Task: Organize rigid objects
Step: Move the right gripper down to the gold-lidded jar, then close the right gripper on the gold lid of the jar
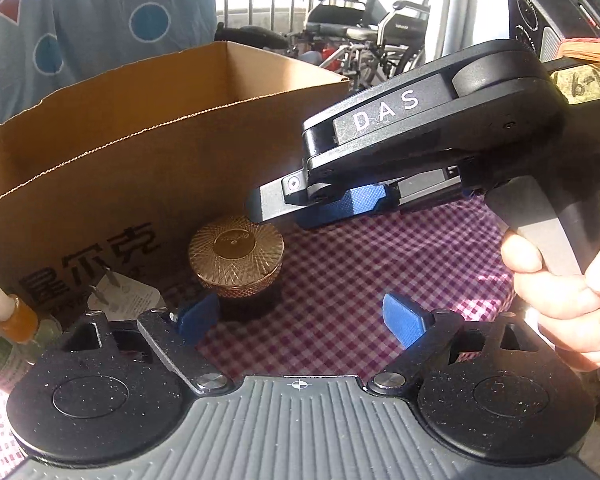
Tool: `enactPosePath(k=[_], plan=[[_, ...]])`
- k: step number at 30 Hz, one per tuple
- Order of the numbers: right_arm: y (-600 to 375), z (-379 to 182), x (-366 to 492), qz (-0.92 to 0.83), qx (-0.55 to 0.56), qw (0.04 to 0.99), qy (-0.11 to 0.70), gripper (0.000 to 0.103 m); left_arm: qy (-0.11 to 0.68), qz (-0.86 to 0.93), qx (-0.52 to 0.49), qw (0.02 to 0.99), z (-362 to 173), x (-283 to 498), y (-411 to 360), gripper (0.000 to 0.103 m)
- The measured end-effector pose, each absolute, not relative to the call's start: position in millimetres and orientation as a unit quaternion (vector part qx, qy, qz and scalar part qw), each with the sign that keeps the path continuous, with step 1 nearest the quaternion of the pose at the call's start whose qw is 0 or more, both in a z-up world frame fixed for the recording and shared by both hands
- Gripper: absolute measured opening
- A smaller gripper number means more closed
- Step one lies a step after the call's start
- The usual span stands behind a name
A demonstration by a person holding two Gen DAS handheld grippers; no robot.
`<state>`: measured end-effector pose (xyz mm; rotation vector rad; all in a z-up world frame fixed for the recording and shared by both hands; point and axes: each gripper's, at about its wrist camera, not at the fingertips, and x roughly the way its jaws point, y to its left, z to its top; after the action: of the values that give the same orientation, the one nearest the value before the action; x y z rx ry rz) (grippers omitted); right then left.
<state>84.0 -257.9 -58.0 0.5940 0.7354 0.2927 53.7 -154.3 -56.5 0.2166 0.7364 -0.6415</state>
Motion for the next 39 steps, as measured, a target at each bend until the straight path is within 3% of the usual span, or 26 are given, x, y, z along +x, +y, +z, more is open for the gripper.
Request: enactPosePath(k=[5,14,30,39], plan=[[-257,-64,101,0.162,0.294,0.868,0.365,0.038,0.372,-0.277,0.108,0.879,-60,64,-155,0.078],[-249,-68,114,0.169,0.279,0.863,0.386,0.039,0.382,-0.262,0.092,0.882,-54,71,-152,0.078],[-283,-74,33,0.120,0.329,0.858,0.376,0.039,0.367,-0.344,0.106,0.858,-46,28,-161,0.078],[-286,-75,22,0.108,0.335,0.858,0.375,0.039,0.358,-0.318,0.143,0.866,-58,45,-175,0.075]])
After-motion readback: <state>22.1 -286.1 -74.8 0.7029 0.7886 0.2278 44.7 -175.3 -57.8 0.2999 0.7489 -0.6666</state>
